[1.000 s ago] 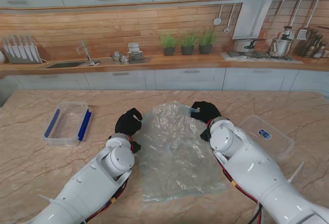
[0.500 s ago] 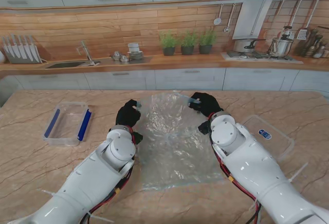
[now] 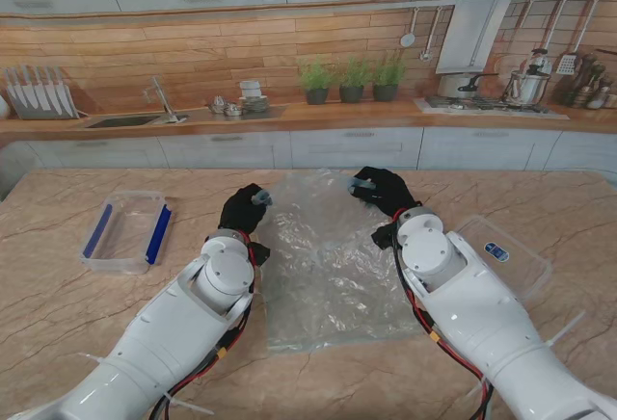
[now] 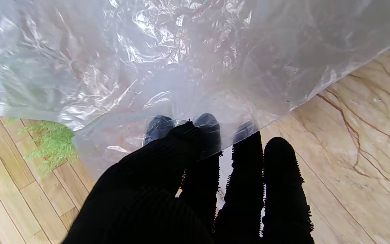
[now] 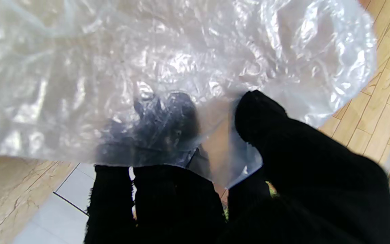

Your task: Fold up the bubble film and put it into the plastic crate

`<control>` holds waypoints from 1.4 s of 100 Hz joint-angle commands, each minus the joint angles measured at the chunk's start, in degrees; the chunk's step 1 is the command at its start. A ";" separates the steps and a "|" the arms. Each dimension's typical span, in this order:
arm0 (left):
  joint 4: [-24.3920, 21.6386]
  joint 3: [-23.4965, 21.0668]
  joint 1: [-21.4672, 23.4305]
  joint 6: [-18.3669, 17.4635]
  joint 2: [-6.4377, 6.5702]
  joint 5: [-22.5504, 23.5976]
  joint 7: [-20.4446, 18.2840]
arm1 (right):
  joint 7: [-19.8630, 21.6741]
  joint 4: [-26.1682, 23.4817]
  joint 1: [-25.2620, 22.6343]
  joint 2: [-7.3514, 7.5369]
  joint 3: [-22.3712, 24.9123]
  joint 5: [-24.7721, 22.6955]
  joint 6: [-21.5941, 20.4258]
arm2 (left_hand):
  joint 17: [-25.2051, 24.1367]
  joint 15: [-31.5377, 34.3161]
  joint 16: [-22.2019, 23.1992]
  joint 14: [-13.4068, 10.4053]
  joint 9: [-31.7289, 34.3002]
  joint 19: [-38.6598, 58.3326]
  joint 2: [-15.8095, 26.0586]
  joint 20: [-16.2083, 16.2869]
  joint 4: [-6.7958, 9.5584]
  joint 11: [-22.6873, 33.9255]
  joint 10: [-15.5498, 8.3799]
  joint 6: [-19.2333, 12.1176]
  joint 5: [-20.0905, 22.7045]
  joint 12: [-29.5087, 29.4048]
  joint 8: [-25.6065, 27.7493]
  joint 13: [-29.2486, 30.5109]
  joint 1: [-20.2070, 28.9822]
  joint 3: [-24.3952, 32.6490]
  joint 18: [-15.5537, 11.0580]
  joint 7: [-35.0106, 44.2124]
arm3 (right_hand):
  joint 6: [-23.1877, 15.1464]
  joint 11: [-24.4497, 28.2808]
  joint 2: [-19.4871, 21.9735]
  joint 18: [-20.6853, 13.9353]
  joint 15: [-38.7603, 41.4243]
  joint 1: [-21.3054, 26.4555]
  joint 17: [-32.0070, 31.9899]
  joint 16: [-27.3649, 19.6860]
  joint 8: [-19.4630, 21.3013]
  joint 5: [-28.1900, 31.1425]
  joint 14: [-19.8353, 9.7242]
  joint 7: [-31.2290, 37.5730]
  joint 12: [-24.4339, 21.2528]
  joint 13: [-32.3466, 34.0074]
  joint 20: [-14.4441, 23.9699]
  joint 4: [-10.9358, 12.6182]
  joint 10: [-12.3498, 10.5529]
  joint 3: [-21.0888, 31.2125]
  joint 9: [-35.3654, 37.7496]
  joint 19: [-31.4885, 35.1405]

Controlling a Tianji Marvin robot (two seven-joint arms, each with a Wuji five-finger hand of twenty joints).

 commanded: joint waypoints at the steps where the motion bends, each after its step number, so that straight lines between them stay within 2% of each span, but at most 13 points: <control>1: -0.92 -0.48 -0.06 -0.50 -0.52 -0.70 0.27 | 0.18 -0.37 0.17 0.02 0.05 -0.08 -0.57 | -0.93 -0.29 1.22 -1.27 -0.87 -0.58 2.41 -0.55 1.24 3.62 -2.81 -2.13 -0.34 2.12 3.64 -0.82 3.97 -0.06 -1.25 5.57 | -7.73 -0.85 4.13 -1.30 -1.49 3.52 -1.05 -0.87 2.40 0.90 -2.95 2.75 0.22 -1.79 0.38 -0.16 -0.96 0.75 0.71 -1.25; 20: -1.26 -0.98 -0.48 -2.34 -0.09 -0.15 0.09 | -1.47 1.82 1.22 -0.57 -0.32 0.11 -3.68 | -2.50 -0.71 1.86 -2.23 -2.33 -1.73 3.91 -1.14 1.45 5.33 -3.60 -2.64 -1.82 2.61 8.65 -1.81 3.97 -0.63 -1.57 5.73 | -8.30 -1.57 4.52 -1.30 -2.31 3.38 -1.02 -0.99 2.55 0.43 -3.69 2.50 0.23 -1.49 0.80 -0.40 -1.64 0.08 0.96 -2.24; 46: -2.60 -1.79 0.07 -5.36 0.64 0.76 -0.03 | -3.58 4.88 2.55 -1.14 -0.82 -0.53 -8.32 | -2.79 -0.66 2.25 -2.88 -2.45 -2.21 4.30 -1.42 1.72 6.13 -4.23 -3.14 -1.91 2.67 10.00 -1.64 3.97 -1.30 -1.64 5.68 | -9.32 -2.43 4.64 -1.55 -3.05 3.52 -1.34 -1.11 1.84 -0.09 -4.77 2.96 -0.31 -1.32 1.23 -0.95 -2.92 -1.07 1.50 -3.43; 60: -3.29 -2.14 0.94 -9.30 1.78 1.29 -2.35 | -3.78 5.96 2.32 -1.02 -0.44 -0.88 -10.85 | -3.78 -0.86 2.46 -3.71 -1.40 -3.50 3.43 -1.85 1.49 6.43 -5.11 -3.92 -1.05 2.65 10.38 -0.82 3.95 -1.92 -1.43 5.65 | -9.40 -3.34 3.54 -1.08 -5.30 3.56 -1.81 -1.99 0.08 0.07 -5.23 4.07 -0.76 -1.35 1.40 -1.46 -3.29 -0.17 2.28 -6.00; 81: -4.24 -2.36 3.57 -15.34 4.24 5.27 -6.31 | -2.50 4.32 -1.48 0.67 1.29 -3.89 -13.15 | -4.27 -2.68 2.51 -4.66 -0.96 -5.58 3.31 -1.99 1.19 5.41 -6.17 -4.77 -0.20 2.92 10.79 -0.32 3.97 -2.16 -1.17 5.24 | -9.82 -5.16 -0.15 -0.41 -8.58 2.99 -1.75 -3.49 -0.66 1.39 -5.93 5.05 -1.47 -0.94 1.71 -2.01 -3.86 3.78 4.34 -8.55; 96: -4.06 -1.95 5.44 -20.06 6.67 13.49 -7.82 | -1.55 2.10 -5.15 2.25 2.91 -7.68 -14.10 | -4.25 -3.35 2.59 -5.36 -0.57 -5.74 3.28 -1.76 0.52 4.80 -7.17 -5.68 0.10 3.07 11.13 0.36 3.97 -2.70 -1.18 5.05 | -9.60 -6.29 -2.41 -0.17 -10.73 3.16 -1.45 -4.63 -0.86 1.63 -6.27 5.43 -1.80 -0.35 1.47 -2.04 -4.38 5.16 5.57 -9.94; 113: -6.28 -2.34 8.64 -23.46 9.03 20.42 -9.24 | 0.43 -1.45 -9.63 4.26 4.75 -12.62 -15.21 | -4.28 -4.81 2.41 -5.71 -0.49 -6.37 2.80 -1.78 -0.05 3.54 -7.17 -5.70 0.07 3.06 11.39 0.17 3.97 -2.44 -1.30 4.80 | -8.86 -6.84 -5.66 0.11 -12.28 3.54 -1.58 -5.39 -1.49 1.56 -6.08 5.83 -1.76 -0.33 1.05 -1.90 -4.37 5.22 6.59 -11.53; 121: -7.31 -2.59 10.08 -24.61 10.13 24.23 -9.43 | 0.49 -2.94 -11.64 5.20 5.49 -16.39 -16.11 | -4.25 -5.09 2.41 -5.75 -0.20 -6.46 2.54 -1.72 -0.35 2.84 -7.23 -5.87 0.05 2.88 11.31 0.32 3.97 -2.46 -1.31 4.63 | -8.94 -6.80 -5.74 0.01 -12.61 3.28 -1.65 -5.54 -1.62 1.26 -6.27 5.94 -1.48 -0.31 0.97 -1.57 -4.51 4.90 6.50 -11.95; 140: -10.46 -3.42 13.04 -27.23 12.25 30.08 -11.63 | 2.42 -6.59 -15.86 7.16 7.39 -22.79 -16.70 | -4.46 -6.27 1.73 -5.55 -0.05 -7.66 2.19 -1.98 -0.62 1.47 -6.72 -5.60 0.12 2.62 10.85 0.02 3.97 -2.14 -0.98 4.11 | -8.57 -7.54 -5.19 0.34 -14.47 3.03 -2.41 -6.23 -1.63 -0.08 -6.07 5.81 -0.90 -1.16 0.29 -1.10 -4.23 3.74 4.91 -14.85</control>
